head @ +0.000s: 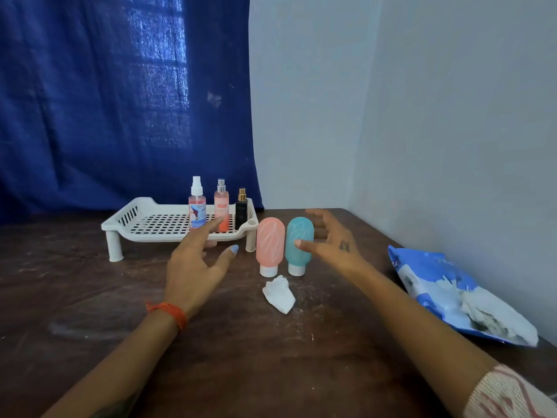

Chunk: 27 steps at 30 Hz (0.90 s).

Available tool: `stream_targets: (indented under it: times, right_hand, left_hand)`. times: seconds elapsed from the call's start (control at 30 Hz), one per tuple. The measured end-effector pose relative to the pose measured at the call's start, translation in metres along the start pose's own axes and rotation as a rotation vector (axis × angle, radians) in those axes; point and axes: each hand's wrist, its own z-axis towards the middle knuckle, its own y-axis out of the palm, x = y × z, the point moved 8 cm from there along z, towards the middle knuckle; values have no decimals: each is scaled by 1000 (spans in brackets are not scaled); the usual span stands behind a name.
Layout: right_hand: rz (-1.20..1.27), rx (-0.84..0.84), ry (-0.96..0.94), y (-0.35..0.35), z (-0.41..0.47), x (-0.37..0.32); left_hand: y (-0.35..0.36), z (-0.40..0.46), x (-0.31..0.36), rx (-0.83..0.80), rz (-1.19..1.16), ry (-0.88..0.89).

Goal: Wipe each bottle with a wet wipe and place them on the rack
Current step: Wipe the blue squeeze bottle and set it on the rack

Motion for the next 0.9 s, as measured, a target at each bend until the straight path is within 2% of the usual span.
stream_targets:
  times: [0.27, 0.6, 0.73, 0.9]
  right_hand:
    - [-24, 101, 77, 1, -2, 18]
    - [54, 337, -88, -24, -29, -19]
    - [178, 264, -176, -10, -37, -38]
    - [259, 26, -194, 26, -45, -44]
  left_hand:
    - [8, 2, 1, -27, -12, 33]
    - [12, -3, 9, -87, -103, 35]
    - [17, -6, 14, -164, -195, 27]
    - [28, -10, 21, -328, -323, -3]
